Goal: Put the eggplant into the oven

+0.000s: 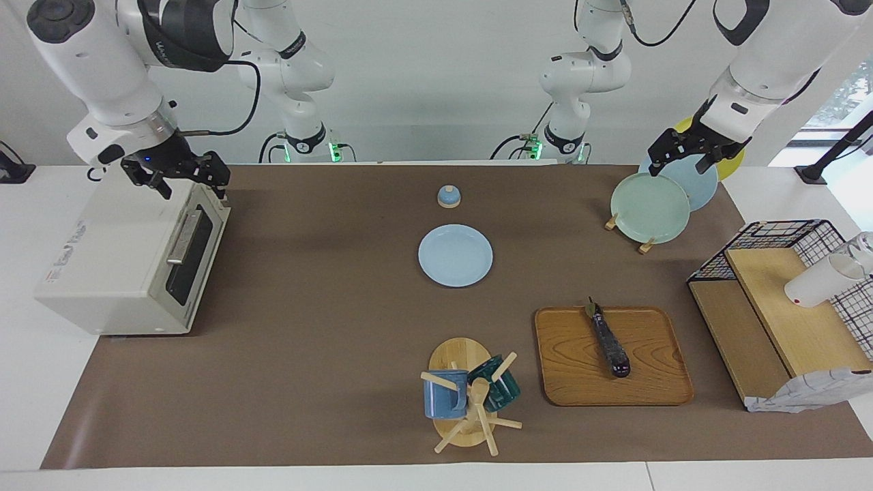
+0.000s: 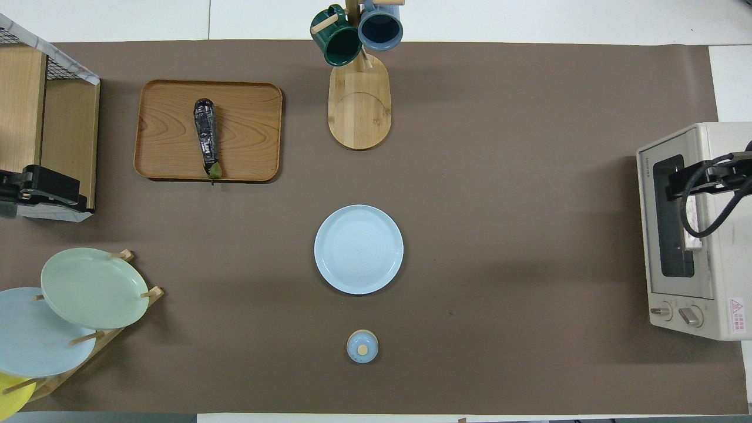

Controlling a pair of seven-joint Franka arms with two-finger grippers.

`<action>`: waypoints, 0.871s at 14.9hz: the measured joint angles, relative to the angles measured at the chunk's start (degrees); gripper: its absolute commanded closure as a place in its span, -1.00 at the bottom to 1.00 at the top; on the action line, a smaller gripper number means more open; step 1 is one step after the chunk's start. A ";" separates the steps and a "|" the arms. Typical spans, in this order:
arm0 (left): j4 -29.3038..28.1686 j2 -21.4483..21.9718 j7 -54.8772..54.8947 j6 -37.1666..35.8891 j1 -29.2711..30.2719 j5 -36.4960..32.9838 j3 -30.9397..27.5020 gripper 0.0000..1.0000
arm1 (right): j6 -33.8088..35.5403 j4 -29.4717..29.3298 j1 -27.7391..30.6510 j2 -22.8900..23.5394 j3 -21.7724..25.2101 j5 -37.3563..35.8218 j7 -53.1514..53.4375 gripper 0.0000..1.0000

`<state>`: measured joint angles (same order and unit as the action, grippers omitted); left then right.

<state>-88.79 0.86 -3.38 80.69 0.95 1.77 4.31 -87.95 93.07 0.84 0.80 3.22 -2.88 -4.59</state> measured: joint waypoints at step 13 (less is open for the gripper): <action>-1.28 -0.20 0.00 9.10 -0.25 0.00 0.13 -1.00 | -0.95 0.06 0.00 0.00 0.00 0.00 0.00 -0.05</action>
<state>-90.07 0.66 -3.38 89.78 0.70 1.78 4.45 -88.90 93.13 0.84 0.81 3.22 -2.88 -4.59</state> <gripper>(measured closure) 0.000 0.000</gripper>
